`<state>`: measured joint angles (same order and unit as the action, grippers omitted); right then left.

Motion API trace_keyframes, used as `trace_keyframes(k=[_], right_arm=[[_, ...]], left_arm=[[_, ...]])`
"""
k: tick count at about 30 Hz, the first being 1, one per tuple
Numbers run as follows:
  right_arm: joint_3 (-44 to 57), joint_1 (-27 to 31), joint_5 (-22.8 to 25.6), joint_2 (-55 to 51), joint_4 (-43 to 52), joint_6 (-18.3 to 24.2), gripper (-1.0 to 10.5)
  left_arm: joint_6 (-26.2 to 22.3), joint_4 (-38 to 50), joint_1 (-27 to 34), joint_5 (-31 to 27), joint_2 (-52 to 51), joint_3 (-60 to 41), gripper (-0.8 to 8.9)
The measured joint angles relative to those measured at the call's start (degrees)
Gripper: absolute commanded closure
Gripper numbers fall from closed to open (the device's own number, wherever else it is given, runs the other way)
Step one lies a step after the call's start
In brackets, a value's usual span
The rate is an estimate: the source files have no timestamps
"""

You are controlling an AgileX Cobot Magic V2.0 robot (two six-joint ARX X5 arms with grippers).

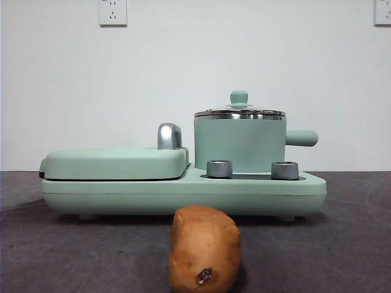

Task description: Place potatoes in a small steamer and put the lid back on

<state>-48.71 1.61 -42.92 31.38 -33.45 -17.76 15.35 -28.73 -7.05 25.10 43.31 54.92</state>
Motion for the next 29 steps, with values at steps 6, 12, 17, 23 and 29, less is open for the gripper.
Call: trace_keyframes(k=[6, 12, 17, 23, 29], right_arm=[[-0.76, 0.00, -2.36, 2.01, -0.22, 1.99, 9.0], [-0.81, 0.00, -2.40, 2.01, -1.05, 2.51, 6.0], [-0.83, 0.00, -2.10, 2.03, -2.36, 2.51, 5.1], [-0.85, 0.00, -2.10, 2.03, -2.67, 2.51, 5.1], [-0.85, 0.00, -2.08, 2.03, -3.23, 2.51, 5.1]], left_arm=[[-1.27, -0.61, -1.14, 5.11, 4.68, 2.43, 6.90], [-2.73, -0.70, -4.28, 5.14, 9.25, 4.74, 4.69], [-5.01, -0.76, -8.33, 5.16, 15.32, 9.33, 3.82], [-6.88, -0.79, -14.08, 5.16, 25.83, 18.21, 3.71], [-7.58, -0.98, -20.00, 2.10, 38.10, 28.20, 3.72]])
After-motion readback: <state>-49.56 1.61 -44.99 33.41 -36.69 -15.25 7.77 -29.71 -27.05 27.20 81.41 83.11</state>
